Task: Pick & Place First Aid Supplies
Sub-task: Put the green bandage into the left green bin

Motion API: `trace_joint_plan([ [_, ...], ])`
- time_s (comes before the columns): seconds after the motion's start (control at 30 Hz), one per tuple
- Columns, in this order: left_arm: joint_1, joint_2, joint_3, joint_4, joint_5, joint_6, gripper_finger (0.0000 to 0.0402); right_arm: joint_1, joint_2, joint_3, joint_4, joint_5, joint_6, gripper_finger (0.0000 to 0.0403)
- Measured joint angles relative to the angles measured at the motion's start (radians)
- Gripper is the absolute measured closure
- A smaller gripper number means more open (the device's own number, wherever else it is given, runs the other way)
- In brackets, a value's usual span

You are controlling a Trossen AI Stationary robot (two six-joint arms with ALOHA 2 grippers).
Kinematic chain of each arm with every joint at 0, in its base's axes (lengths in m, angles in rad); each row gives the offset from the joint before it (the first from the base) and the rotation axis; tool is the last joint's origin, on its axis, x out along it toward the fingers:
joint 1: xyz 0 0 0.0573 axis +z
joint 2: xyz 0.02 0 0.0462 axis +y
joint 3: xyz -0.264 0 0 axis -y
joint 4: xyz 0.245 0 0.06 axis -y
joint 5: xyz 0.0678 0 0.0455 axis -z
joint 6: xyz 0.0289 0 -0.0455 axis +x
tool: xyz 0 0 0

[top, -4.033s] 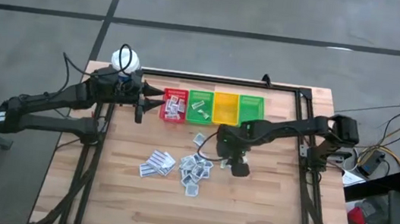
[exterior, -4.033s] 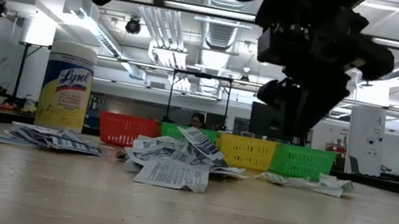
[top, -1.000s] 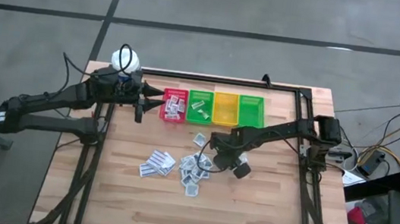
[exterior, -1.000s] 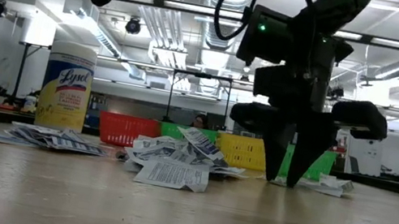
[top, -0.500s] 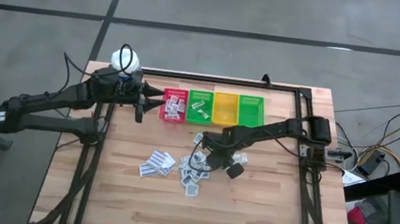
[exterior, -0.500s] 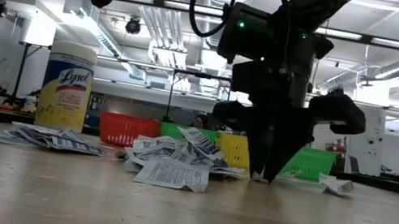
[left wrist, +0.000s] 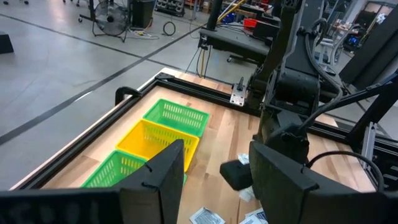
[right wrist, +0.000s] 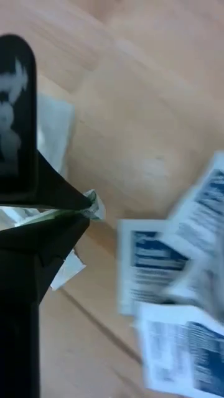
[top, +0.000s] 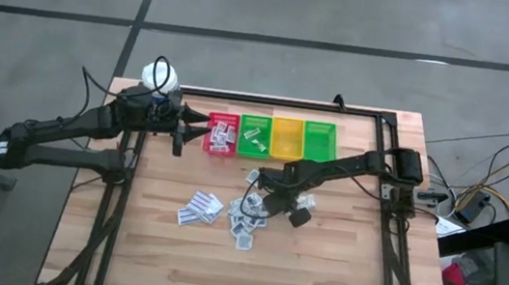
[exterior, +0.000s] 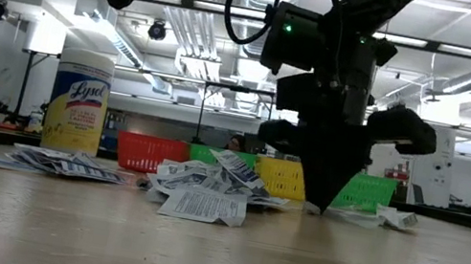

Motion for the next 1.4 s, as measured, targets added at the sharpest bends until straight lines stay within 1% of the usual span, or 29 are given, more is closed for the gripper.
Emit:
trace_joint_plan([
  [0.17,0.0,0.003,0.0,0.002,0.0,0.0,0.0227,-0.003,-0.043,0.0,-0.046,-0.001,0.028,0.0392],
  [0.47,0.0,0.004,0.0,0.002,0.0,0.0,0.0227,-0.005,-0.109,0.002,-0.052,-0.009,0.114,0.0394],
  [0.57,0.0,0.004,0.0,0.001,0.0,0.0,0.0227,-0.018,-0.132,0.002,-0.053,-0.032,0.133,0.0394],
  [0.63,0.0,0.004,0.0,0.001,0.0,0.0,0.0227,-0.039,-0.144,0.002,-0.055,-0.084,0.148,0.0394],
  [0.7,0.0,0.004,0.0,0.002,0.0,0.0,0.0227,-0.068,-0.151,0.002,-0.055,-0.17,0.171,0.0394],
  [0.77,0.0,0.004,0.0,0.001,0.0,0.0,0.0227,-0.102,-0.155,0.002,-0.049,-0.286,0.2,0.0394],
  [0.83,0.0,0.004,0.0,0.001,0.0,0.0,0.0227,-0.14,-0.158,0.002,-0.039,-0.432,0.228,0.0394],
  [0.97,0.0,0.004,0.0,0.002,0.0,0.0,0.0227,-0.212,-0.158,0.002,-0.027,-0.766,0.272,0.0394],
  [1.07,0.0,0.004,0.0,0.001,0.0,0.0,0.0227,-0.253,-0.159,0.003,-0.005,-0.952,0.313,0.0394],
  [1.17,0.0,0.004,0.0,0.001,0.0,0.0,0.0227,-0.283,-0.159,0.003,0.008,-1.092,0.351,0.0394],
  [1.3,0.0,0.004,0.0,0.001,0.0,0.0,0.0227,-0.301,-0.159,0.003,0.01,-1.239,0.362,0.0394],
  [1.33,0.0,0.004,0.0,0.001,0.0,0.0,0.0227,-0.303,-0.159,0.003,0.01,-1.265,0.362,0.0394],
  [1.4,0.0,0.004,0.0,0.002,0.0,0.0,0.0227,-0.303,-0.159,0.004,0.011,-1.275,0.364,0.0394],
])
